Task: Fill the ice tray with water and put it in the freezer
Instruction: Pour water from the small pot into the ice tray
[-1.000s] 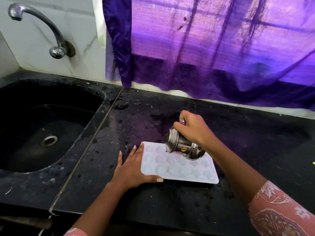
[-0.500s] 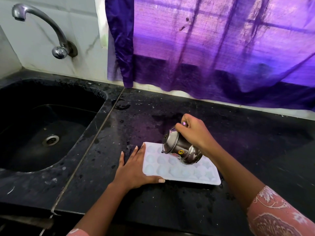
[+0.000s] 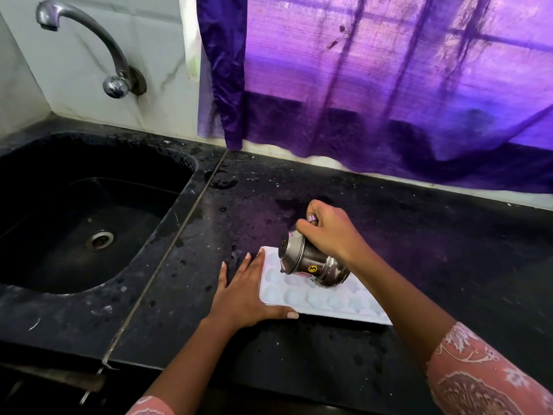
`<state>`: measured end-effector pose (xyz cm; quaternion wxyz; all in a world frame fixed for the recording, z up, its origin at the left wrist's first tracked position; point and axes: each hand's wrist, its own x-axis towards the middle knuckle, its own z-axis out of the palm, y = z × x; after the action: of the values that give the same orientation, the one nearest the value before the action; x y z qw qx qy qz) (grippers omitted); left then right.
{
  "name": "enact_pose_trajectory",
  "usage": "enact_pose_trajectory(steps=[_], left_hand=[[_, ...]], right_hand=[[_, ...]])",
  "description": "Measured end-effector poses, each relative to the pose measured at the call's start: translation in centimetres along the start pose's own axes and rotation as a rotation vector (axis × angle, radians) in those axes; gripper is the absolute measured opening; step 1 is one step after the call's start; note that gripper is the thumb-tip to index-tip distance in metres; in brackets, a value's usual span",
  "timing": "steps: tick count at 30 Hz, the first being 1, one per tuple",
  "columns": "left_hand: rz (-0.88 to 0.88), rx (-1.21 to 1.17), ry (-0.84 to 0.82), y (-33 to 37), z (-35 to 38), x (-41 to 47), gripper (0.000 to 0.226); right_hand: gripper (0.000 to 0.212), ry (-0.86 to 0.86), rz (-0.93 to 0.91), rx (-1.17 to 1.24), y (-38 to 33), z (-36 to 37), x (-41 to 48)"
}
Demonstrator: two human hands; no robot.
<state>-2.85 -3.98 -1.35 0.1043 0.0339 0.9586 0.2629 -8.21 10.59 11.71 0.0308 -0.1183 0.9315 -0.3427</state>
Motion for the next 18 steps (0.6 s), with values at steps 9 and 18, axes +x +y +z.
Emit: enact_pose_trajectory(steps=[9, 18], left_hand=[[0.0, -0.007, 0.011, -0.08, 0.19, 0.2, 0.132], [0.005, 0.0, 0.011, 0.01, 0.1, 0.08, 0.131]], right_hand=[[0.032, -0.019, -0.028, -0.035, -0.58, 0.09, 0.32], [0.031, -0.043, -0.029, -0.063, -0.73, 0.09, 0.44]])
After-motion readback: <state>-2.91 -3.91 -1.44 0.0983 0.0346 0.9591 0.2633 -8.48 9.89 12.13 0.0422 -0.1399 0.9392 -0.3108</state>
